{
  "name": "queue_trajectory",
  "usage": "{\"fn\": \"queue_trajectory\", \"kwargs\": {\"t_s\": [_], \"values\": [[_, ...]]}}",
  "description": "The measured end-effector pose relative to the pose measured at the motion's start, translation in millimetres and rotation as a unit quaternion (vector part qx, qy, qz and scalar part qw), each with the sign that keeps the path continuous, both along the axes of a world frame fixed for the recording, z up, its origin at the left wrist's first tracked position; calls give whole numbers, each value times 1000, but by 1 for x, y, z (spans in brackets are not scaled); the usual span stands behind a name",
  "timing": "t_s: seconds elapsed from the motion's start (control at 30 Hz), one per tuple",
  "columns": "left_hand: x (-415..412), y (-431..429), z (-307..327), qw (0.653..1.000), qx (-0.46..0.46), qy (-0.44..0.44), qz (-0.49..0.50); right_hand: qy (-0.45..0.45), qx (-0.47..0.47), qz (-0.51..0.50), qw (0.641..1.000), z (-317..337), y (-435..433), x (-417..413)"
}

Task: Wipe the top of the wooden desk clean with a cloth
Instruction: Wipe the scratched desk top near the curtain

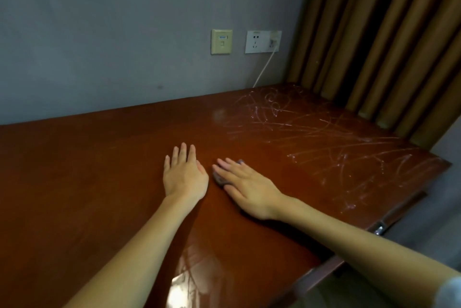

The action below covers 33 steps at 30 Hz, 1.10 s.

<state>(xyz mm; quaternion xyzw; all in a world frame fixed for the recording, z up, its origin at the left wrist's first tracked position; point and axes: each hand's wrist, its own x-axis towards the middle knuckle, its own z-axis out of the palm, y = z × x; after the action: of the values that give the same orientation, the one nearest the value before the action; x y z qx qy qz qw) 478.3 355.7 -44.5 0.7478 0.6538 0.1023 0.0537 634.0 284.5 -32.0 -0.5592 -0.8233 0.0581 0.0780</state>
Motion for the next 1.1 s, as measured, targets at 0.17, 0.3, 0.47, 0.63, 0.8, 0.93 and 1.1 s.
{"fn": "queue_trajectory", "kwargs": {"t_s": [0.17,0.3,0.47,0.63,0.8,0.93,1.1], "values": [[-1,3,0,1000,7,-4,6,11,-11,2,1000,1,87,-19],[-1,9,1,1000,8,-11,11,4,-20,-37,999,5,133,4],[-3,18,1,1000,3,-11,14,-2,-15,-122,992,6,125,65],[-1,24,0,1000,4,-9,26,-14,-2,-106,994,0,61,79],[7,30,2,999,6,-10,46,-16,11,-12,1000,-1,47,33],[7,33,1,999,13,-11,47,4,8,33,999,-1,96,-7],[6,40,2,999,15,-15,46,4,-14,14,1000,3,180,-23]]}}
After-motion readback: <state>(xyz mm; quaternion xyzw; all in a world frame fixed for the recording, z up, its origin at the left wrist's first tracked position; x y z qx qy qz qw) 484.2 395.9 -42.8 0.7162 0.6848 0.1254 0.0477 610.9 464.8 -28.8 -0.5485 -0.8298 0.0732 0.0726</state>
